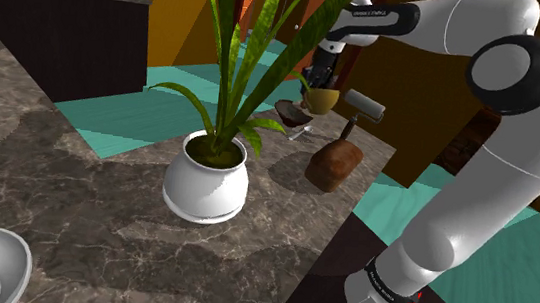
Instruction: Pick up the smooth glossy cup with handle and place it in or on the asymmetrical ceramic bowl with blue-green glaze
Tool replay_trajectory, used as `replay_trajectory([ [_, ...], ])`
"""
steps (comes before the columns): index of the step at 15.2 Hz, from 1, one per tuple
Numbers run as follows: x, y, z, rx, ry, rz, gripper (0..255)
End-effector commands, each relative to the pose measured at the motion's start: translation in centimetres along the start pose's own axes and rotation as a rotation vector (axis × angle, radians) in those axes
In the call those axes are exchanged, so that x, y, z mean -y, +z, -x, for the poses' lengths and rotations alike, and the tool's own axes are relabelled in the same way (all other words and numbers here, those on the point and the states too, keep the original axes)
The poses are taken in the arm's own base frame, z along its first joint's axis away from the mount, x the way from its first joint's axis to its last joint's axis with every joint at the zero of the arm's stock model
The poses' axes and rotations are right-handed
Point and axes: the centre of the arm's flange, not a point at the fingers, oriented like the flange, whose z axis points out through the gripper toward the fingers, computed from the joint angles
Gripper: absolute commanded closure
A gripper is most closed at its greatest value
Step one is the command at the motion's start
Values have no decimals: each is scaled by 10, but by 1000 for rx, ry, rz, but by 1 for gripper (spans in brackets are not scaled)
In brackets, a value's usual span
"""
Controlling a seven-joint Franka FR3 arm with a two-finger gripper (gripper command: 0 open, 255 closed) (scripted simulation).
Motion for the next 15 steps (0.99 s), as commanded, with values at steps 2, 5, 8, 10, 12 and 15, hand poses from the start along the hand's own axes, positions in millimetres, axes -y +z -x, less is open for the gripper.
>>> replay_trajectory([
  [2, -20, -3, -34, -1, 0, 1, 255],
  [5, -39, -7, -68, -1, 0, 1, 255],
  [8, -58, -10, -103, -1, 0, 1, 255],
  [10, -73, -12, -131, -1, 0, 1, 255],
  [12, -72, -2, -130, -1, 0, 1, 255],
  [15, -71, 14, -129, -1, 0, 1, 255],
])
